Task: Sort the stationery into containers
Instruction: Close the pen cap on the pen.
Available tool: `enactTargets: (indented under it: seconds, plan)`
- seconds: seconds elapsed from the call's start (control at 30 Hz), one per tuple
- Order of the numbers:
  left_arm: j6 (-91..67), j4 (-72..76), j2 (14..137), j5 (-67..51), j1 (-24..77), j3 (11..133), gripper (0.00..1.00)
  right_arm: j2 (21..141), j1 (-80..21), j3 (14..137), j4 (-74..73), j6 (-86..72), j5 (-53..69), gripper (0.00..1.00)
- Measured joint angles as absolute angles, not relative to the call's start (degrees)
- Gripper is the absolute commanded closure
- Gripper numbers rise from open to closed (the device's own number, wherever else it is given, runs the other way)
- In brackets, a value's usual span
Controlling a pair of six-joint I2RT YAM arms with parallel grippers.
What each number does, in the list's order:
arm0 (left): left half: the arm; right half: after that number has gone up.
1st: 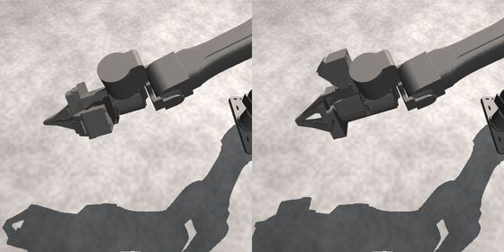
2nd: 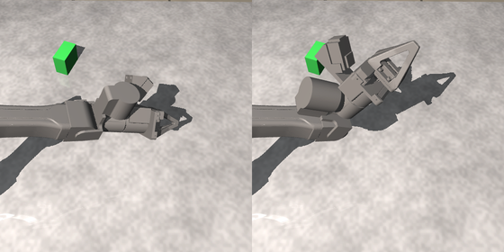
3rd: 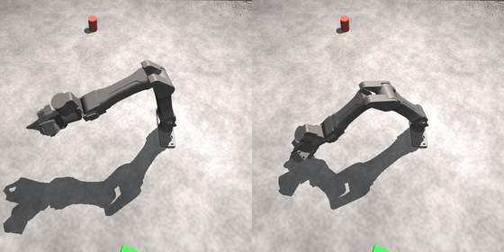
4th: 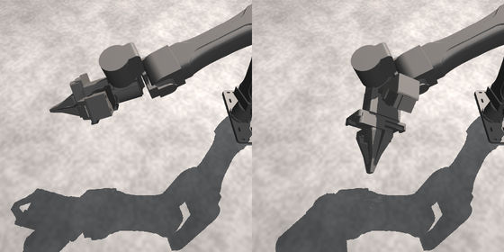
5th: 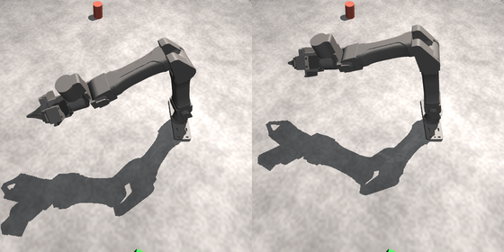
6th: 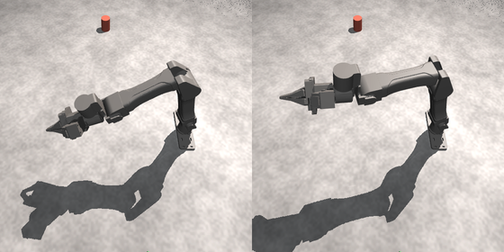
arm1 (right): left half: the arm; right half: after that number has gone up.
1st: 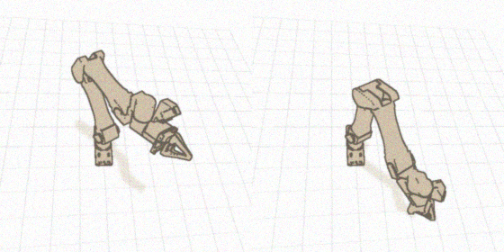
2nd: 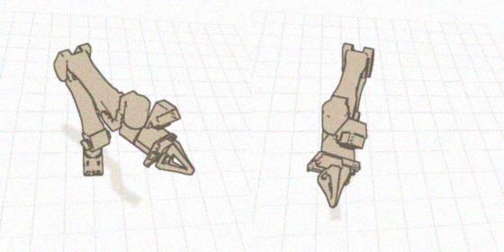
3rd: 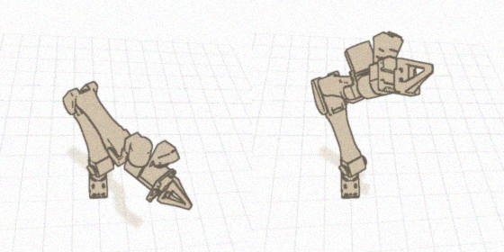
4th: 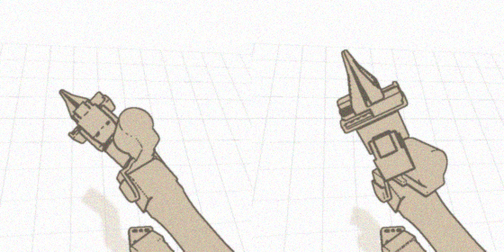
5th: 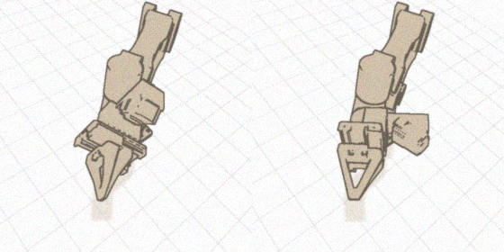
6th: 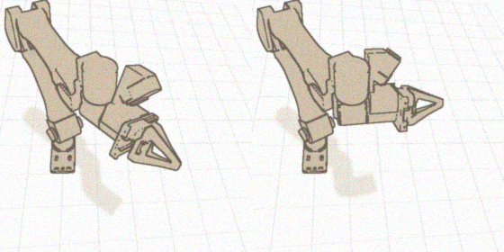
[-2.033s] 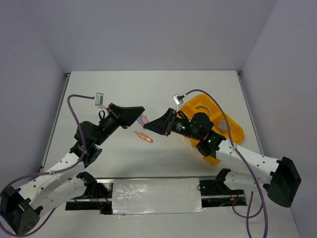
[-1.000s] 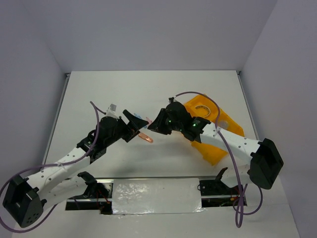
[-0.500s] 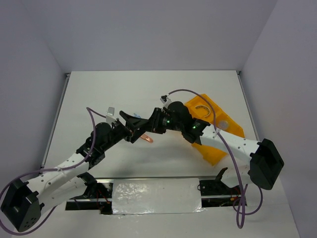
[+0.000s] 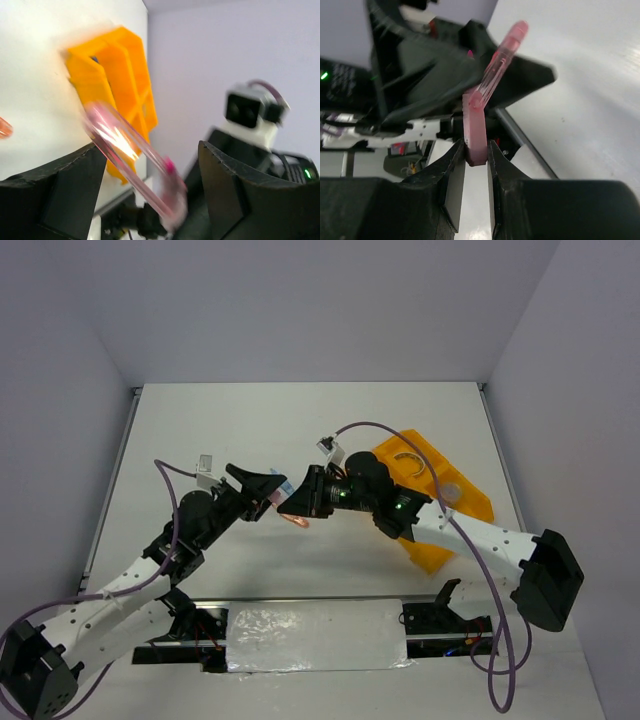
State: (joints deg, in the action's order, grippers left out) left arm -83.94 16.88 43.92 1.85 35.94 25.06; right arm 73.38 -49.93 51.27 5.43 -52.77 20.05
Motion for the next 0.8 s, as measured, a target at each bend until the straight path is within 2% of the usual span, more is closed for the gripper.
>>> enactTargets:
  seconds: [0.2, 0.33, 0.47, 0.5, 0.57, 0.6, 0.67, 0.73, 0.8]
  plan:
    - [-79.09, 13.34, 42.57, 7.38, 35.4, 25.54, 0.2, 68.31, -51.13, 49.8, 5.78, -52.77, 21.43, 1.0]
    - [-76.66, 13.72, 41.74, 8.78, 35.38, 25.54, 0.29, 67.79, -51.24, 49.8, 5.69, -52.6, 21.52, 1.0]
    - [-74.91, 13.72, 41.63, 9.43, 35.14, 25.54, 0.29, 67.79, -51.24, 49.8, 5.13, -52.36, 21.58, 1.0]
    - [-74.76, 13.72, 41.43, 9.61, 35.14, 25.54, 0.28, 67.79, -51.24, 49.78, 5.13, -52.34, 21.56, 1.0]
    - [-73.82, 13.72, 40.86, 9.8, 35.11, 25.54, 0.19, 67.79, -51.24, 49.78, 5.21, -52.16, 21.54, 1.0]
    - [-73.6, 13.76, 40.45, 9.82, 35.11, 25.54, 0.1, 67.79, -51.24, 49.78, 5.17, -52.05, 21.43, 1.0]
    - [-73.23, 13.76, 39.9, 9.8, 35.11, 25.54, 0.04, 67.81, -51.24, 49.78, 5.15, -51.72, 21.26, 1.0]
    - [-73.3, 13.78, 39.79, 9.76, 35.11, 25.71, 0.04, 67.85, -51.24, 49.78, 5.06, -51.42, 21.15, 1.0]
    - [-73.25, 13.78, 39.86, 9.74, 35.11, 25.89, 0.11, 67.85, -51.24, 49.78, 4.89, -51.11, 20.95, 1.0]
